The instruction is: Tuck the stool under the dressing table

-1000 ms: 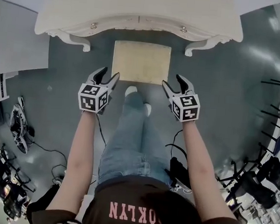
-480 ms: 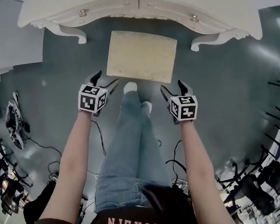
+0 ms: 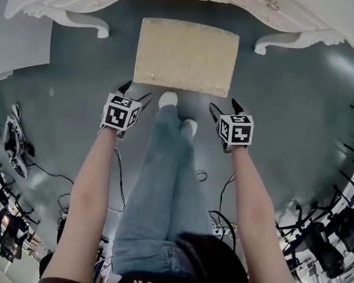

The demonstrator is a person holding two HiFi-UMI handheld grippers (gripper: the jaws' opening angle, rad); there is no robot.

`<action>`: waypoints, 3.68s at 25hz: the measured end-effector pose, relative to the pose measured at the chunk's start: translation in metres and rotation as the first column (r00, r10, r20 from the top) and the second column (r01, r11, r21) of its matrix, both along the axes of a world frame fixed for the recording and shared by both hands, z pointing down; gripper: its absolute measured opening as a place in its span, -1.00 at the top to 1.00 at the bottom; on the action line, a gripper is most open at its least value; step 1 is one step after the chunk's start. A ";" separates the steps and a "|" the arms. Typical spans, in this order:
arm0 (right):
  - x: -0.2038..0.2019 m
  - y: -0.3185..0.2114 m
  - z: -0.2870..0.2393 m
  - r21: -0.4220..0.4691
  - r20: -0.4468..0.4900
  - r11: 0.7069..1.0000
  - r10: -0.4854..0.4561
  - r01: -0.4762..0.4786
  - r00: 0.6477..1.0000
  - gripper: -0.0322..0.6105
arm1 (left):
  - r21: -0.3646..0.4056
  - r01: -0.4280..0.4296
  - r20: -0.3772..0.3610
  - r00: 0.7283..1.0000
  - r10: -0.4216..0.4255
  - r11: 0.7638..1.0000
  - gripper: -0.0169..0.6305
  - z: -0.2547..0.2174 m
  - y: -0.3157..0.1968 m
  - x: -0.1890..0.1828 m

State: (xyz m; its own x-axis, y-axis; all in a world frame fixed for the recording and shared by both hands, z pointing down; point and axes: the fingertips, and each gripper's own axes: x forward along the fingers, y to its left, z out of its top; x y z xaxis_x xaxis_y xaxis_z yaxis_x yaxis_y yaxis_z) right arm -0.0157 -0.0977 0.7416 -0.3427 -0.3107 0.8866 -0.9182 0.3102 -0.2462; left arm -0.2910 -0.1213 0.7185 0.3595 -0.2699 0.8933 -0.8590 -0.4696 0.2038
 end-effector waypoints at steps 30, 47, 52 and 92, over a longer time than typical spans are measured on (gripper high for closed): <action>-0.005 -0.058 0.058 0.007 -0.051 0.985 -0.172 0.172 0.984 0.00 | 0.051 -0.058 0.114 0.992 0.052 0.997 0.03 0.058 -0.059 -0.018; -0.002 -0.138 0.054 0.185 -0.085 0.966 -0.167 0.180 0.982 -0.03 | 0.215 -0.045 0.071 0.997 0.030 0.976 0.02 0.057 -0.130 -0.016; 0.000 -0.164 0.054 0.244 -0.075 0.951 -0.174 0.188 0.982 -0.03 | 0.287 -0.022 0.042 0.999 0.010 0.958 0.02 0.056 -0.152 -0.015; -0.007 -0.343 0.044 0.725 -0.040 0.685 -0.070 0.077 0.997 0.01 | 0.747 0.138 -0.133 0.989 -0.057 0.650 0.09 0.048 -0.308 -0.021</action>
